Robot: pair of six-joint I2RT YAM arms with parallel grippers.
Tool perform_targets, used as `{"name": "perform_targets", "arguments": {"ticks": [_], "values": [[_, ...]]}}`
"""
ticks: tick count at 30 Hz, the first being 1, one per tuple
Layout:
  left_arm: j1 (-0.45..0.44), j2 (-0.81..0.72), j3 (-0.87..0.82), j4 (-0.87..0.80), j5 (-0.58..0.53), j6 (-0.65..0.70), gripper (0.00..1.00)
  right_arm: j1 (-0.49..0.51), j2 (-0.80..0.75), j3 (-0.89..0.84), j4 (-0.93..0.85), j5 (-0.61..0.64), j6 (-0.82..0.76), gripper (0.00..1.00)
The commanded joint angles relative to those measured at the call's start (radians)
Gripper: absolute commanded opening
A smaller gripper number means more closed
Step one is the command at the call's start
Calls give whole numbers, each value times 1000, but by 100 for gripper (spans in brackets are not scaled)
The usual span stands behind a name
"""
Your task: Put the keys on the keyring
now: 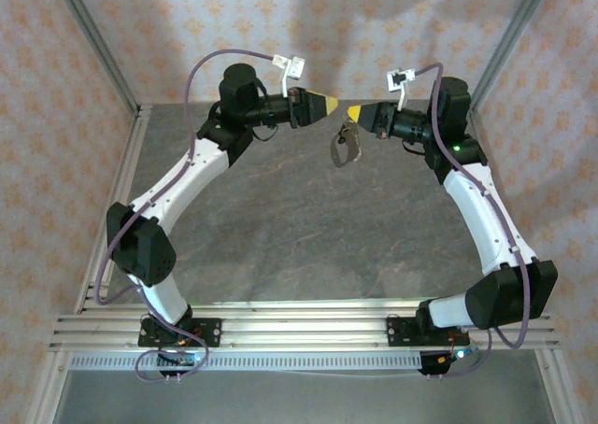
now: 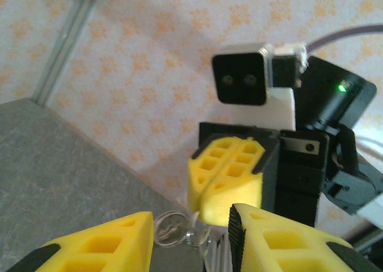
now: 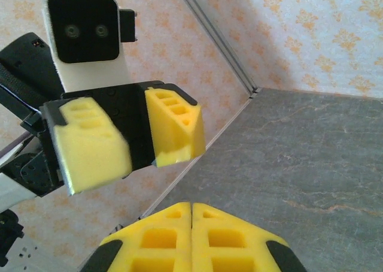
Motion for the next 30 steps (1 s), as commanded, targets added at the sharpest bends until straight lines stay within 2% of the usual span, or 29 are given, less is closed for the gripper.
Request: {"name": "perform_targets", "arguments": {"ticks": [1, 21, 26, 30], "values": [[-23, 17, 48, -39, 60, 67, 38, -1, -4, 33, 27, -53, -17, 0], [-29, 27, 40, -1, 88, 60, 36, -2, -4, 20, 48, -84, 2, 0], [-41, 16, 31, 16, 127, 61, 32, -1, -1, 8, 90, -69, 31, 0], [-51, 4, 24, 5, 140, 77, 22, -1, 7, 2, 118, -71, 54, 0]]}}
